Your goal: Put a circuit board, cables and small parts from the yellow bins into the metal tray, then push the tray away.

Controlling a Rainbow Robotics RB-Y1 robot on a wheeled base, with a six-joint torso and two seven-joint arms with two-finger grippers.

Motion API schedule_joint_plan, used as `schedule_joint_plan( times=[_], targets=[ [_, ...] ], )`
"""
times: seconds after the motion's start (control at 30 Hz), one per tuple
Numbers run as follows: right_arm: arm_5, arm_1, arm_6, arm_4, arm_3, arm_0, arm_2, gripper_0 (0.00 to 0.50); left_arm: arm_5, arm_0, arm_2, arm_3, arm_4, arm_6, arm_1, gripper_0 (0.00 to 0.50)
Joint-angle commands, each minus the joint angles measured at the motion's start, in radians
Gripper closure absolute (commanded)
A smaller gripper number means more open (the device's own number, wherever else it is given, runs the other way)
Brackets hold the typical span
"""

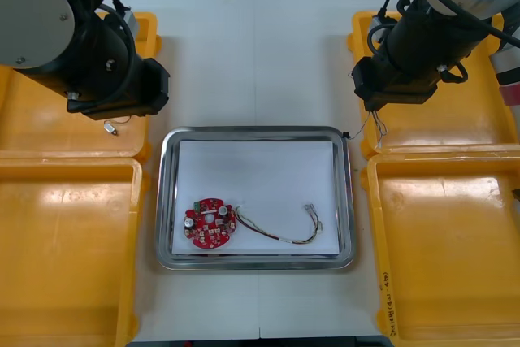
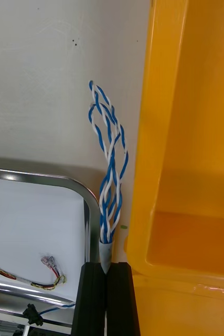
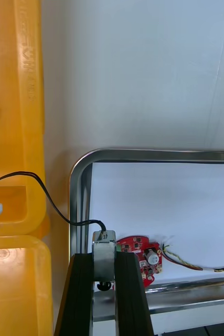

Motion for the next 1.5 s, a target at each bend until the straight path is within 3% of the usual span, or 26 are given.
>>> schedule_joint_plan(
  times=[0.03, 0.5, 0.83, 0.93, 1.5],
  targets=[
    [0.004, -0.003, -0.032, 0.006, -0.034, -0.002, 0.007, 0.500, 0.008, 0.002, -0.049, -0.030, -0.047, 0.025, -0.048, 0.500],
    [0.004, -0.004, -0.031, 0.007, -0.034, -0.002, 0.007, 0.500, 0.008, 0.126, -0.090, -0.019, -0.240, -0.107, -0.175, 0.500],
    [0.004, -0.006, -0.031, 0.007, -0.034, -0.002, 0.009, 0.500, -0.031, 0.131, -0.139, 0.047, -0.305, -0.151, -0.211, 0.500],
    [0.004, -0.006, -0.032, 0.007, -0.034, -0.002, 0.009, 0.500, -0.048, 0.131, -0.139, 0.103, -0.357, -0.234, -0.249, 0.500],
    [0.004, -0.007, -0.029, 0.007, -0.034, -0.004, 0.007, 0.500, -0.117, 0.131, -0.141, 0.231, -0.406, -0.318, -0.349, 0.500]
  ],
)
